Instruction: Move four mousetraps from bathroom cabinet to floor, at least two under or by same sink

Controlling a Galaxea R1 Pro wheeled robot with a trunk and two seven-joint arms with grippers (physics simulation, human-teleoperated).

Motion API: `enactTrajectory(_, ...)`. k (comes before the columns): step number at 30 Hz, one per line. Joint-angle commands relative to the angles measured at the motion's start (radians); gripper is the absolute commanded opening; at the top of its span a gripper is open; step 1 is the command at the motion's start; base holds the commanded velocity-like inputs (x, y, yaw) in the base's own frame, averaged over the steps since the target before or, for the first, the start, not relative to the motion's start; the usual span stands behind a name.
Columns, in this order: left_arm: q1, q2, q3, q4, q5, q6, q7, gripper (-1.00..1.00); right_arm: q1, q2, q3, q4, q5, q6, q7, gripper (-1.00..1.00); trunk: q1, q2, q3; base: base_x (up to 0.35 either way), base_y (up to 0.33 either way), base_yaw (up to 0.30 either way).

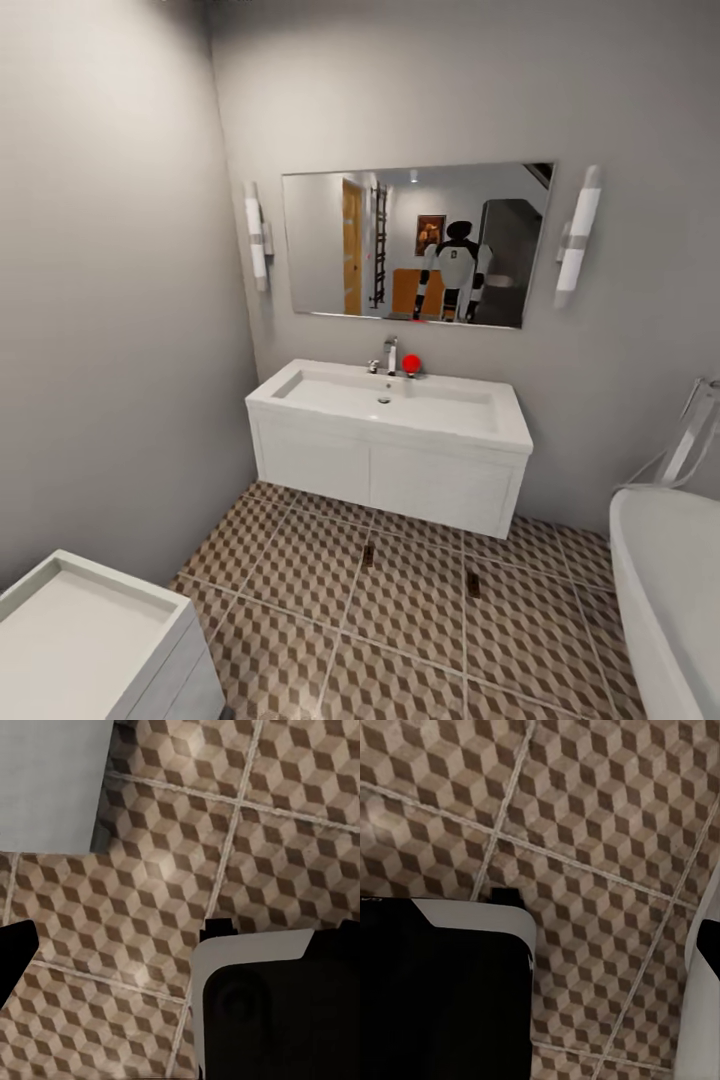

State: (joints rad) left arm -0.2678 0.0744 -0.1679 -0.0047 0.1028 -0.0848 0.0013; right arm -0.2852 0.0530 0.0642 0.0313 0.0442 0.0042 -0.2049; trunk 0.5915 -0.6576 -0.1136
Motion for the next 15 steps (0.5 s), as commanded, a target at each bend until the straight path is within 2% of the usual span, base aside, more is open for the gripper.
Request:
enactTrajectory(1,-0.001,0.000,-0.009,0.001,0.019,-0.003,0.000,1.00,-0.002,0.001,0.006,0.003,0.005,-0.001,-0.004,1.00,0.000,-0.001,-0.002,0.000,0.000,0.269)
enactTrajectory(15,0.009,0.000,-0.009,0.001,0.148,-0.006,-0.004,1.00,-0.001,0.030,0.005,0.003,0.004,-0.009,-0.003,1.00,0.000,-0.001,-0.002,0.000,0.000,0.269)
